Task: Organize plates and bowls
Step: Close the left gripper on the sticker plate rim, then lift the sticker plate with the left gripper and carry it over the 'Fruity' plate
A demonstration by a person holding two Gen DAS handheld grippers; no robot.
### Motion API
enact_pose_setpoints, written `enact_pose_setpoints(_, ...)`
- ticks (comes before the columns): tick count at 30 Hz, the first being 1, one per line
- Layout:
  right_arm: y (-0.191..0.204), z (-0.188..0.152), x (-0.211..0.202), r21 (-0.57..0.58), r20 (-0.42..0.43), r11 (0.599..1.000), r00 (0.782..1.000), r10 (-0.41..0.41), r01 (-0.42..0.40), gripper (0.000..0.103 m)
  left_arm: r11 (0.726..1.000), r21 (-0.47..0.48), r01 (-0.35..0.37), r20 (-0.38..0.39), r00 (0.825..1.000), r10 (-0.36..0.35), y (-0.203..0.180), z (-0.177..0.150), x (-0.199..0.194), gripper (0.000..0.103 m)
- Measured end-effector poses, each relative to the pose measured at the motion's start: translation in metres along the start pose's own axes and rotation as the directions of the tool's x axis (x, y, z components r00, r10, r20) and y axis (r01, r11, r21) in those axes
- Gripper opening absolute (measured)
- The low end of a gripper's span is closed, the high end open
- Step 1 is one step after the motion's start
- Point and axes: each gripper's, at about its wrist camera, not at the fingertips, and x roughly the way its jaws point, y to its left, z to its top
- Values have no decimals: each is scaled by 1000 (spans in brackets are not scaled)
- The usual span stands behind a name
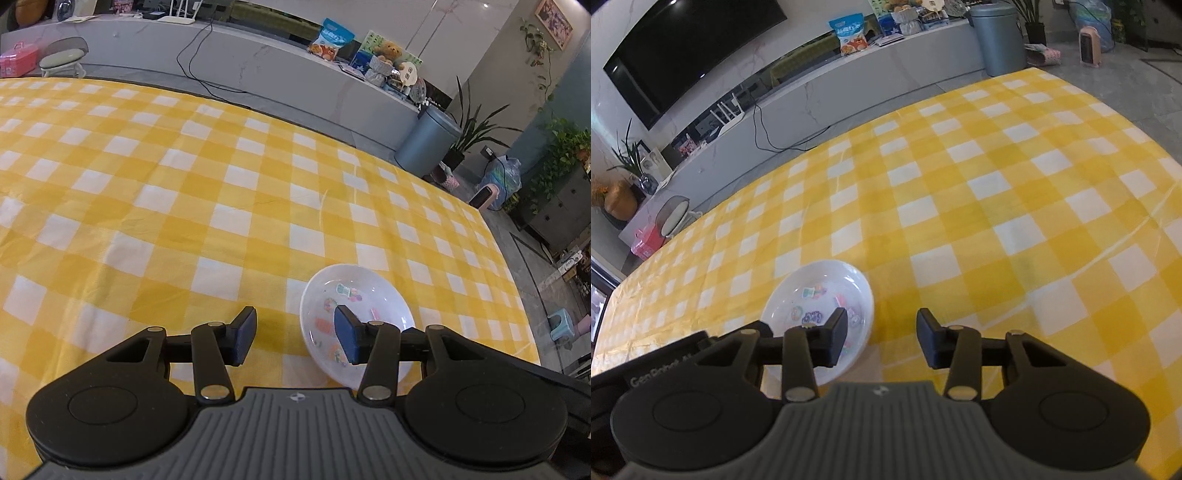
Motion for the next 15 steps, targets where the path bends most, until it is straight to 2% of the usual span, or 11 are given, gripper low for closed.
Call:
enact_pose_setpoints(2,1,0,2,-5,1,1000,1000,3,-3,38,1000,18,-7,10,1000,7,-4,0,2,54)
enact_pose_setpoints(6,4,0,5,-18,-5,1000,1000,7,-7,25,999,51,-10,15,1000,9,-10,-1,6,39)
enact_pose_setpoints(8,6,-1,6,-30,-4,1000,1000,5,-6,21,997,70,-16,17,1000,15,-13,-1,7,26)
enact_pose_setpoints(9,7,-1,6,-39,-5,999,1000,4,-4,19,997,75,-19,16,1000,18,-14,-2,8,24)
enact_pose_setpoints(11,7,-1,7,-45,-6,999,1000,-3,3,10,996,84,-19,11,1000,18,-14,-2,9,9)
enact_pose_setpoints(13,6,-1,8,-32,-16,999,1000,8,-8,3,996,88,-21,10,1000,20,-15,-3,10,6)
enact_pose_setpoints(15,6,-1,8,-29,-16,1000,1000,7,-8,3,995,95,-26,14,1000,25,-16,-4,9,5)
